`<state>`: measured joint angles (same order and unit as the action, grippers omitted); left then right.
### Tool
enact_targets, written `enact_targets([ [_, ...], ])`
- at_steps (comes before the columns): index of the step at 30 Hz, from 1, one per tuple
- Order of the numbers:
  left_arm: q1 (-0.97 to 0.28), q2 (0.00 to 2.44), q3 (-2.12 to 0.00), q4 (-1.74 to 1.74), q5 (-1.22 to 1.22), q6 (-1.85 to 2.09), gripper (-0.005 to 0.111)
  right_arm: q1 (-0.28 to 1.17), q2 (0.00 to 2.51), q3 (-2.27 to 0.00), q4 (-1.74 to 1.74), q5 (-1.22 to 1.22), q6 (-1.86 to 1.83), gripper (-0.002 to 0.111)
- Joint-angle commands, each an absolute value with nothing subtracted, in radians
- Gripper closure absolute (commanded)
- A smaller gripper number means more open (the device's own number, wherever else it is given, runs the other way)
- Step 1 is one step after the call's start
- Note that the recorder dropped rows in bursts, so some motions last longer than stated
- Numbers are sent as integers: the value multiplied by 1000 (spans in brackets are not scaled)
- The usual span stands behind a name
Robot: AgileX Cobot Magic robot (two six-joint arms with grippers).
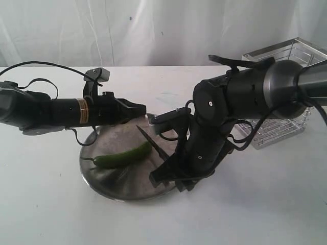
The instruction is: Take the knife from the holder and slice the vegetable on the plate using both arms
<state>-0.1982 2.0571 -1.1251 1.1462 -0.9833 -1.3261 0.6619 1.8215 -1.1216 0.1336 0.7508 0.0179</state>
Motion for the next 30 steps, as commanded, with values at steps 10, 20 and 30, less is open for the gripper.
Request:
enact_targets([
  [10, -202, 2060, -1129, 1141, -1044, -1277, 107, 657, 1819, -1116, 165, 762, 0, 108],
  [20, -202, 2145, -1129, 1174, -1033, -1277, 107, 657, 1819, -1116, 165, 762, 0, 108],
  [30, -202, 2157, -1129, 1295, -834, -1334, 107, 657, 1819, -1116, 165, 762, 0, 108],
])
